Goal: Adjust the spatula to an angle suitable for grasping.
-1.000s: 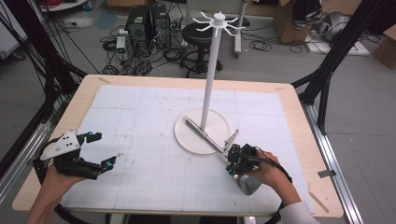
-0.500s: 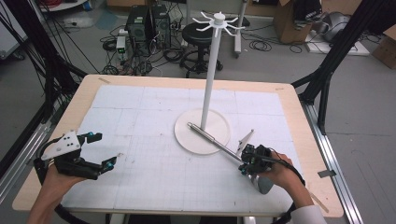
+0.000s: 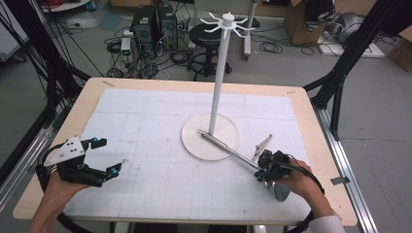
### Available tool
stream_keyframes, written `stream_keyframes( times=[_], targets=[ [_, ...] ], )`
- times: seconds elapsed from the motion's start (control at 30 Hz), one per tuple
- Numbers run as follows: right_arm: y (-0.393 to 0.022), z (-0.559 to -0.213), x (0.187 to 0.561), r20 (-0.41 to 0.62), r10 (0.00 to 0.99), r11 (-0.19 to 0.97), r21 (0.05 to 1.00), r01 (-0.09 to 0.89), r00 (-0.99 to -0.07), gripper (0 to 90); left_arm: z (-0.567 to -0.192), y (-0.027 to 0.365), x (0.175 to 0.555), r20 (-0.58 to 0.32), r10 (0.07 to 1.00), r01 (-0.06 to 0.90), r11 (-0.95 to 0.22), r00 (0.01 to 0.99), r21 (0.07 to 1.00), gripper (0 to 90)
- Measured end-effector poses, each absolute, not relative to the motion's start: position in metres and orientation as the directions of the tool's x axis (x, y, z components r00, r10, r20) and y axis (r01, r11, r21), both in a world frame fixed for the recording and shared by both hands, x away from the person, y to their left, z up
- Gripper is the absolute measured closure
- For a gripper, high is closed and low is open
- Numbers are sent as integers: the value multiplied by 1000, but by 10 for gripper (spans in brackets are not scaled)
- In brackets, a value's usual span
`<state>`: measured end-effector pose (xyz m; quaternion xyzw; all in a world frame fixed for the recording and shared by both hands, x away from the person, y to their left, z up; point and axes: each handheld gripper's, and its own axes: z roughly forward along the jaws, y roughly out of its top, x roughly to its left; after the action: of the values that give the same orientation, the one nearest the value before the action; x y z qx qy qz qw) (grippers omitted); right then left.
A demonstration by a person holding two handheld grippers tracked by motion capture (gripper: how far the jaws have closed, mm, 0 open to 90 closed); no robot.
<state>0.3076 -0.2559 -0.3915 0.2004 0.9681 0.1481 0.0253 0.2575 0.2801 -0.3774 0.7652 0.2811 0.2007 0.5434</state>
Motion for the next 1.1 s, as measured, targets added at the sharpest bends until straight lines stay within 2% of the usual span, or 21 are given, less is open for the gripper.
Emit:
stream_keyframes(
  times=[0.07, 0.2, 0.33, 0.43, 0.63, 0.73, 1.1],
  targets=[
    [-254, -389, 307, 12, 393, 873, 309, 377, -919, 894, -377, 280, 258, 2, 648, 212, -252, 761, 944, 17],
    [-248, -385, 308, 13, 391, 865, 336, 372, -920, 826, -377, 280, 257, 3, 649, 212, -252, 761, 944, 17],
    [-243, -380, 309, -2, 396, 854, 369, 367, -918, 684, -377, 280, 258, 3, 648, 211, -252, 761, 945, 17],
    [-240, -376, 310, -4, 424, 831, 399, 387, -906, 545, -377, 281, 258, 4, 647, 210, -254, 763, 944, 17],
    [-235, -370, 315, -20, 443, 816, 424, 394, -896, 124, -377, 280, 258, 3, 647, 211, -252, 762, 944, 17],
    [-232, -368, 316, -57, 464, 804, 446, 393, -884, 6, -377, 281, 258, 4, 646, 209, -253, 763, 945, 17],
    [-227, -374, 325, -88, 485, 795, 458, 397, -870, 5, -376, 281, 257, 1, 646, 210, -250, 763, 945, 17]
  ],
)
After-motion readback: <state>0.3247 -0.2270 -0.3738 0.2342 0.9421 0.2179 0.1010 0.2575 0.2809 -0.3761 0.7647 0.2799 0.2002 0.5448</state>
